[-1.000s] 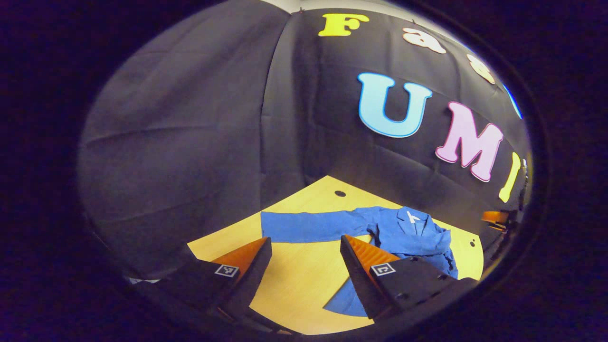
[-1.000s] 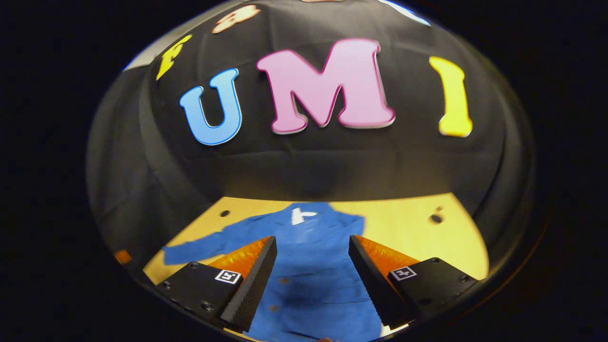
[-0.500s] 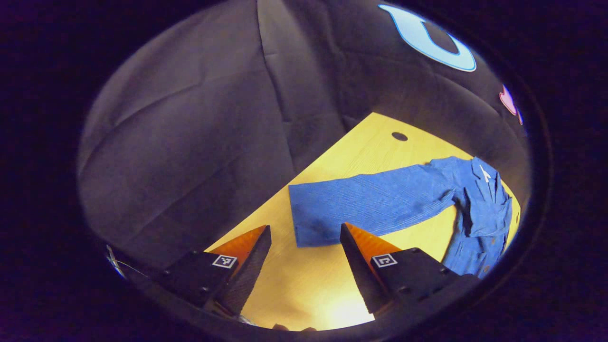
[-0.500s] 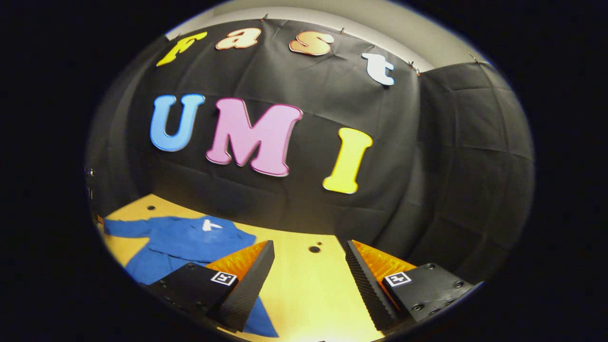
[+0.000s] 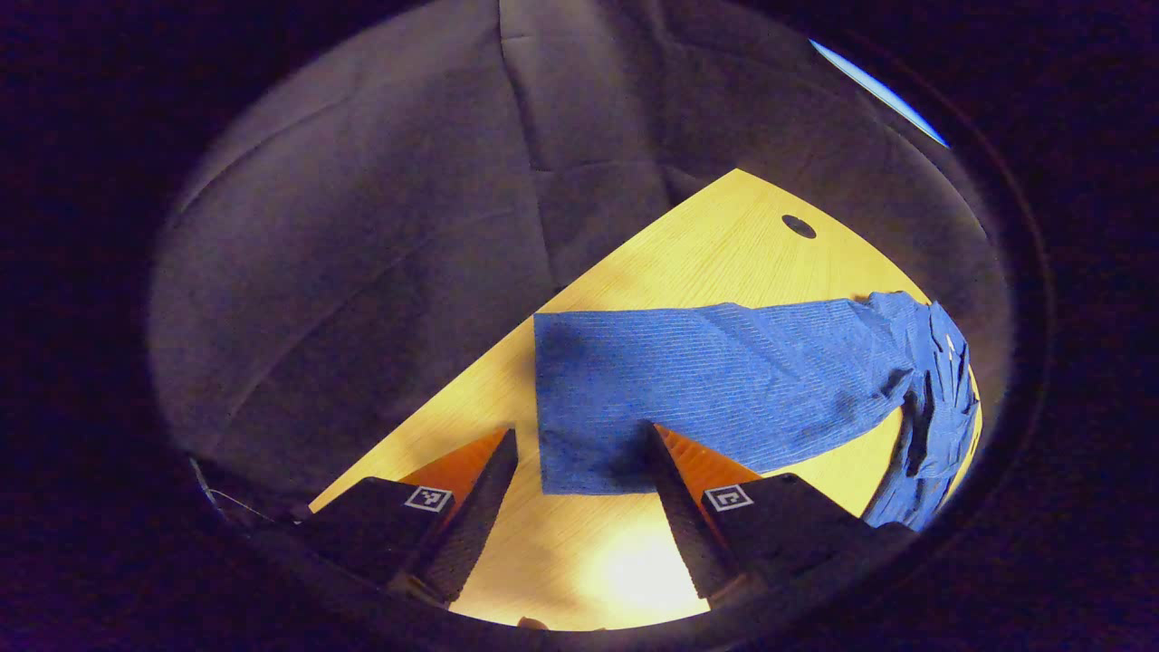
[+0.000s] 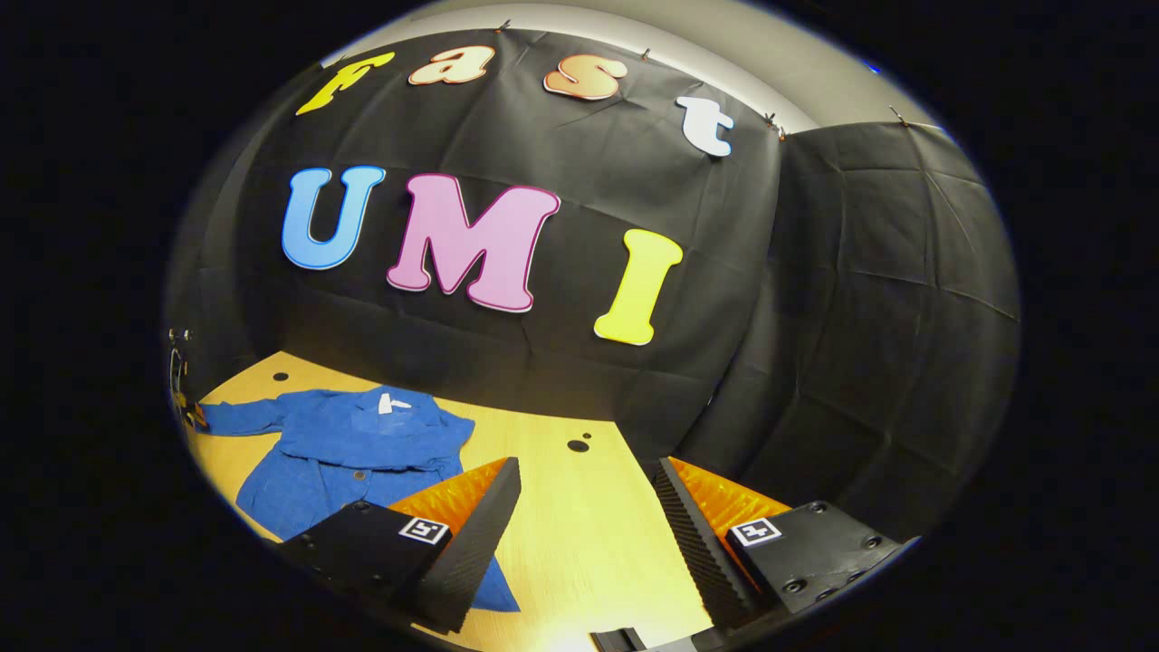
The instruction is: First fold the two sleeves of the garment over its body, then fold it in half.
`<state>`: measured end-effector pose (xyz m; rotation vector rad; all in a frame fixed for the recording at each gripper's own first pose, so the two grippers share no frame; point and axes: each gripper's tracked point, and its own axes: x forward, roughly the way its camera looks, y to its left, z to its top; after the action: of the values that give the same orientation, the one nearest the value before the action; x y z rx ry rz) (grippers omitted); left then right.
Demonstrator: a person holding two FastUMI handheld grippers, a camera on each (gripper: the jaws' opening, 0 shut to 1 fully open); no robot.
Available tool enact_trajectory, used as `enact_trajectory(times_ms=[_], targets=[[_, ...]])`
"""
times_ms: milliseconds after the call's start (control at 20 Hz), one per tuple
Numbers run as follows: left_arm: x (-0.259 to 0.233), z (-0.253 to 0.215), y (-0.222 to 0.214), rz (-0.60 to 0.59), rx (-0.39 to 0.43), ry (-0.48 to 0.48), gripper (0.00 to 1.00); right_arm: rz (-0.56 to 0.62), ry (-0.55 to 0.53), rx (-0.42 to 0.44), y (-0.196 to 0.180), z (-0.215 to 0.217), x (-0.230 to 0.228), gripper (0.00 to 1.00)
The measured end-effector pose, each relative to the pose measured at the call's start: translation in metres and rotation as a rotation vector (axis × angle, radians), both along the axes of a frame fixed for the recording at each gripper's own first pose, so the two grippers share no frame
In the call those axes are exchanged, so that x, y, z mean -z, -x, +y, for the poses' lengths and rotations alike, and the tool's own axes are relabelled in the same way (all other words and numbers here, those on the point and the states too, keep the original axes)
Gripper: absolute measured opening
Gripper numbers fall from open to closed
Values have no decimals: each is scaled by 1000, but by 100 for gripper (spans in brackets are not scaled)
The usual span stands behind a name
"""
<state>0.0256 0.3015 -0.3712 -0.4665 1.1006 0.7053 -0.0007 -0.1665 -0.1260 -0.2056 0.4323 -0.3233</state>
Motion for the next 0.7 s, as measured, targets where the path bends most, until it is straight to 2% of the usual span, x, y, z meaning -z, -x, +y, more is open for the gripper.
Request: enact_trajectory(times_ms=[100,150,200,250,300,350,400,450,550,700], targets=[[0,-4,-7,-3,53,10,84,-12,-26,6,2,3,1,96],[6,-4,-10,-10,63,11,75,-8,-39,6,3,4,5,96],[6,-4,-11,-12,64,13,65,4,-48,4,5,4,13,96],[2,-7,-12,-20,77,12,41,23,-57,5,8,4,20,96],[2,-11,-17,-31,96,8,32,34,-70,4,10,4,24,96],[4,-14,-16,-31,101,6,14,32,-76,-2,10,4,25,96],[5,-16,-17,-43,100,12,7,28,-80,-7,8,3,26,96],[2,-19,-19,-68,89,33,7,29,-83,-14,6,2,28,96],[0,-24,-20,-126,11,74,0,46,-95,-26,-1,-2,36,96],[-3,-34,-26,-151,-41,101,0,61,-127,-40,-16,-9,45,96]])
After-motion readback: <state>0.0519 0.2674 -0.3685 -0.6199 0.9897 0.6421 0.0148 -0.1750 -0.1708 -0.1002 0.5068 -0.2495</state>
